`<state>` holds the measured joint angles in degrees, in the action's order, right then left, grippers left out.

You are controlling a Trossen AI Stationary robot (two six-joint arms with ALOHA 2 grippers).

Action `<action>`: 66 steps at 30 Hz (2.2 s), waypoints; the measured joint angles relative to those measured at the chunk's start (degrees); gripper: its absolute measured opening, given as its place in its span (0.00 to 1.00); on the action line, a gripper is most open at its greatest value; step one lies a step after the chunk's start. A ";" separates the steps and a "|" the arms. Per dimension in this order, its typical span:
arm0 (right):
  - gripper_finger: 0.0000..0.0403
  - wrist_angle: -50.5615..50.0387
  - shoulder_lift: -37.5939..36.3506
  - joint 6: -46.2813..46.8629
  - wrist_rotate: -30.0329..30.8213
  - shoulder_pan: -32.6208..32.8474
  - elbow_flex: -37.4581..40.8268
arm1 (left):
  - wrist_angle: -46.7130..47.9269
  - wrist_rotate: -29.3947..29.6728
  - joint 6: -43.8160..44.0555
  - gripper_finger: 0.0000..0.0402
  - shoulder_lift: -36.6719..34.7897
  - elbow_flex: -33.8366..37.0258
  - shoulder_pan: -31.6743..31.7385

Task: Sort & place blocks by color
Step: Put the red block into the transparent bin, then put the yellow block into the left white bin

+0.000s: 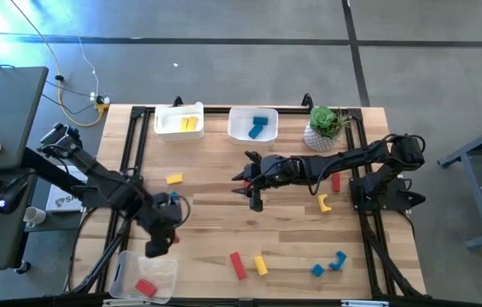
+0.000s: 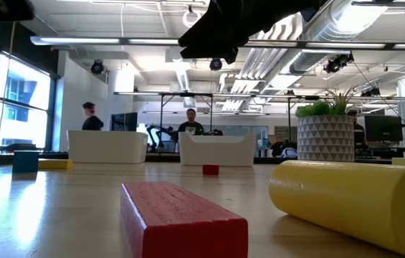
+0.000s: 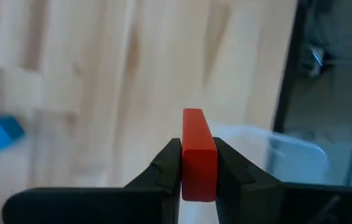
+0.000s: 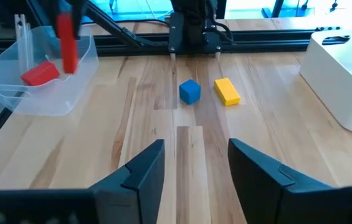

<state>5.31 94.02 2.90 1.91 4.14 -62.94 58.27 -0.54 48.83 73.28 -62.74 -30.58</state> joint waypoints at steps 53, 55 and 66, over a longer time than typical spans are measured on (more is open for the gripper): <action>0.40 -1.45 0.02 -2.85 12.00 -2.38 0.00 | -8.39 -11.07 32.64 0.37 9.74 4.92 -19.64; 0.40 -1.51 0.02 -2.74 12.00 -2.38 0.00 | -8.38 -10.79 31.38 0.37 9.32 4.92 -19.64; 0.40 -10.69 0.02 11.11 1.12 -2.08 0.00 | -8.34 -6.65 26.30 0.33 5.53 4.92 -16.65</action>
<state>-5.38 94.04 14.01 3.04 2.06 -62.94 49.93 -7.19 75.14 78.80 -57.82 -47.23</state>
